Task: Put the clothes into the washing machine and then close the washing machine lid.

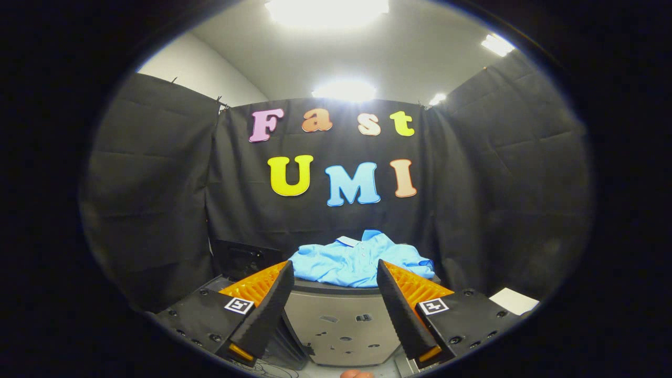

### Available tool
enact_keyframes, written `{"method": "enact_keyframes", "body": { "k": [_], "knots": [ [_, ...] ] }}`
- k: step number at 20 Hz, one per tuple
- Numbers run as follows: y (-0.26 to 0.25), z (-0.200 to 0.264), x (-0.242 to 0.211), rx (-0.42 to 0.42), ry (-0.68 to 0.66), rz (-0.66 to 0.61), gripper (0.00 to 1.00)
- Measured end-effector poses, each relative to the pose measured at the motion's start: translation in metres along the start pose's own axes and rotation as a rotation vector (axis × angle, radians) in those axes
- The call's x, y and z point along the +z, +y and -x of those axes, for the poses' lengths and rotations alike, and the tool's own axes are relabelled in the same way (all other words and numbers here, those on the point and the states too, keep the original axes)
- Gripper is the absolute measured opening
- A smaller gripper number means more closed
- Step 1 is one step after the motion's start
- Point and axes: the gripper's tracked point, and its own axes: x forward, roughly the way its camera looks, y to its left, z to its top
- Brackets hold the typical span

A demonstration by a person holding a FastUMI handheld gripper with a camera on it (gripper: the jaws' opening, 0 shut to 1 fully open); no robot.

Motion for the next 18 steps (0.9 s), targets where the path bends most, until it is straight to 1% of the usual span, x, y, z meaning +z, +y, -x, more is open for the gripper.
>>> {"method": "enact_keyframes", "body": {
  "k": [2, 5, 7, 9, 12, 18],
  "knots": [
    [-0.018, -0.026, 0.012, -0.028, 0.019, 0.011, 0.98],
    [-0.026, -0.070, 0.018, -0.039, 0.058, -0.029, 0.98],
    [-0.030, -0.101, 0.006, -0.040, 0.143, -0.046, 0.98],
    [-0.037, -0.127, -0.004, -0.044, 0.212, -0.025, 0.97],
    [-0.050, -0.171, -0.016, -0.066, 0.287, 0.052, 0.96],
    [-0.056, -0.249, -0.052, -0.047, 0.413, 0.100, 0.97]
  ]
}}
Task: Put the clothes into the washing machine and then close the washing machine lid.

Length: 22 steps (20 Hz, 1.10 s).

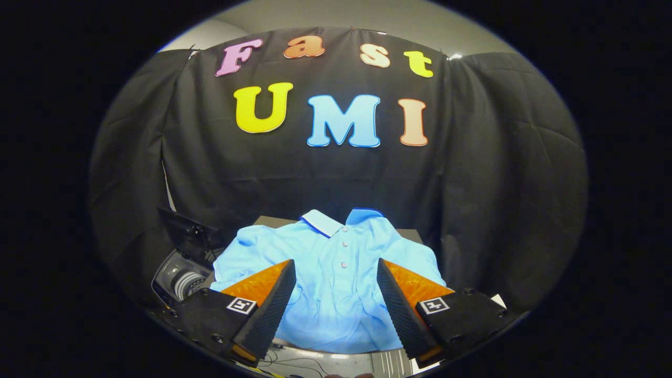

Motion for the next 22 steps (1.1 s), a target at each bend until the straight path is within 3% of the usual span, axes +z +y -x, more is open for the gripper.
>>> {"method": "enact_keyframes", "body": {
  "k": [10, 19, 22],
  "knots": [
    [-0.012, -0.086, -0.030, -0.026, 0.167, -0.012, 0.99],
    [-0.007, -0.096, -0.046, 0.023, 0.226, -0.028, 0.99],
    [-0.008, -0.096, -0.046, 0.031, 0.236, -0.012, 0.94]
  ]
}}
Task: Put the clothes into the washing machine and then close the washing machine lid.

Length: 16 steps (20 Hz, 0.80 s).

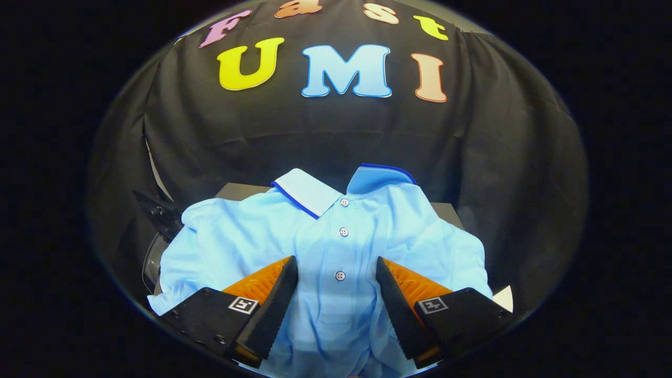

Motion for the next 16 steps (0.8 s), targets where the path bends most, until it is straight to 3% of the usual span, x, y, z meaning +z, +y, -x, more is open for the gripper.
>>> {"method": "enact_keyframes", "body": {
  "k": [5, 8, 11, 12, 16],
  "knots": [
    [0.0040, -0.0009, 0.0028, 0.022, 0.014, -0.007, 0.95],
    [0.0052, 0.0007, 0.0036, -0.005, 0.003, 0.050, 0.46],
    [0.0061, 0.0079, 0.0037, -0.018, 0.007, 0.038, 0.46],
    [0.0071, -0.0004, 0.0044, -0.024, -0.002, 0.025, 0.07],
    [0.0071, 0.0025, 0.0037, -0.014, 0.006, 0.012, 0.07]
  ]
}}
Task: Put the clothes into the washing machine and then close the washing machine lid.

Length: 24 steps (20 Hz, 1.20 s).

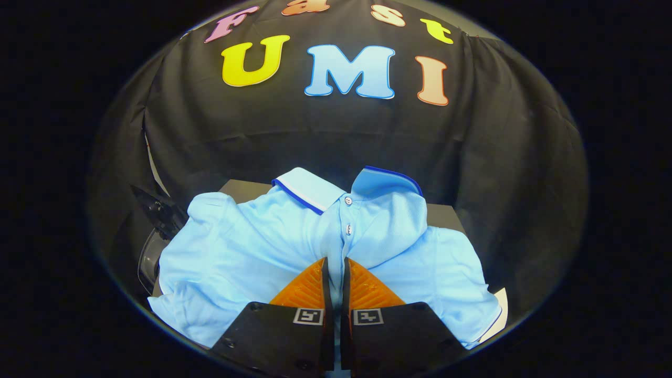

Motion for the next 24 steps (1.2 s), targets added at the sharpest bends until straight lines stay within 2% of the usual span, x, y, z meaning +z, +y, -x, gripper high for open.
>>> {"method": "enact_keyframes", "body": {
  "k": [10, 20, 24],
  "knots": [
    [-0.002, 0.011, 0.008, 0.104, -0.036, -0.139, 0.07],
    [0.008, 0.066, 0.055, 0.193, -0.193, -0.199, 0.06],
    [0.021, 0.086, 0.074, 0.201, -0.236, -0.209, 0.06]
  ]
}}
